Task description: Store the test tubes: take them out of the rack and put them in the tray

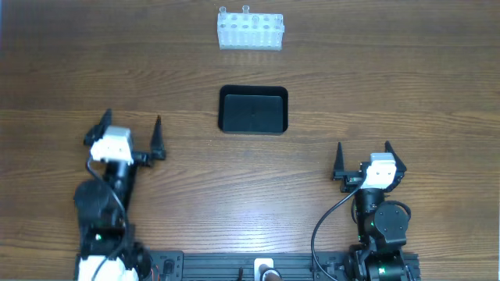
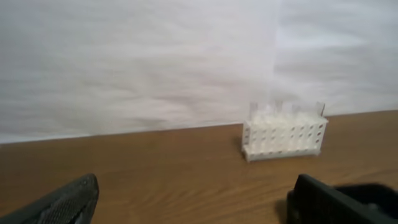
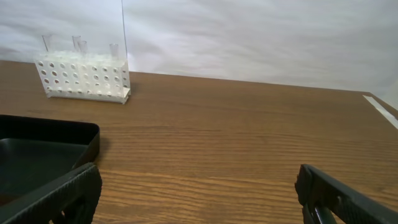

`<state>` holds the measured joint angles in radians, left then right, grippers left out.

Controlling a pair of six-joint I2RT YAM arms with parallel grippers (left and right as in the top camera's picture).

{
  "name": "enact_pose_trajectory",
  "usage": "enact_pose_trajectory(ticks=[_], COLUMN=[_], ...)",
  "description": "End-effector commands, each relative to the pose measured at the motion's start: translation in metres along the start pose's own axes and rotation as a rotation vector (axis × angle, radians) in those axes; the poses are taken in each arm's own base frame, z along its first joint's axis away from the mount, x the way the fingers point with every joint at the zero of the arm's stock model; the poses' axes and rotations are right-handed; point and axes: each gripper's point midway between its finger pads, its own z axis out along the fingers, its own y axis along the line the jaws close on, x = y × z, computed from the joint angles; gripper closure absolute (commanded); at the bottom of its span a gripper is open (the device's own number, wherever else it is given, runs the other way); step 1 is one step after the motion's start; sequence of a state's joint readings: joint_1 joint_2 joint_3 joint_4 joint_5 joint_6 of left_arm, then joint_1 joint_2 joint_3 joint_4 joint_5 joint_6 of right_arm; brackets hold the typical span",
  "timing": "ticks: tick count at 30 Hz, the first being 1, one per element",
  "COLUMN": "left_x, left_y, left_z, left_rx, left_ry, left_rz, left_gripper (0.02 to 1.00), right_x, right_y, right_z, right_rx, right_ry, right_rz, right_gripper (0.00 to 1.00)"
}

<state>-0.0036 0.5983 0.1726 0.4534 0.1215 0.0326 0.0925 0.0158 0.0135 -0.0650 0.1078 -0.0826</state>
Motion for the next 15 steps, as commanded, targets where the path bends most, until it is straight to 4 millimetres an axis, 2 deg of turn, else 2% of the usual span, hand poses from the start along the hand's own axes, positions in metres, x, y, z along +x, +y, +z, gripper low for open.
enact_pose_trajectory(ticks=[1, 3, 7, 11, 15], left_x=[-0.045, -0.054, -0.058, -0.049, -0.036], left_y=[-0.009, -0.012, -0.027, -0.049, -0.067], left_z=[0.034, 0.054, 0.097, 0.142, 0.177], left_rx=[0.082, 0.102, 0.147, 0.173, 0.168], left_ry=[-0.014, 0.008, 0.058, 0.119, 0.215], left_rz=[-0.052, -0.077, -0.084, -0.086, -0.082], left_gripper=[0.02, 0.018, 0.018, 0.018, 0.018], right_x=[0.001, 0.002, 0.002, 0.002, 0.001], right_y=[-0.001, -0.001, -0.001, -0.001, -0.001], right_z=[0.0, 0.0, 0.0, 0.0, 0.0], right_rx=[0.009, 0.009, 0.009, 0.009, 0.009], right_ry=[-0.003, -0.003, -0.003, -0.003, -0.003], right_rz=[-0.001, -0.001, -0.001, -0.001, -0.001], right_gripper=[0.009, 0.007, 0.009, 0.009, 0.007])
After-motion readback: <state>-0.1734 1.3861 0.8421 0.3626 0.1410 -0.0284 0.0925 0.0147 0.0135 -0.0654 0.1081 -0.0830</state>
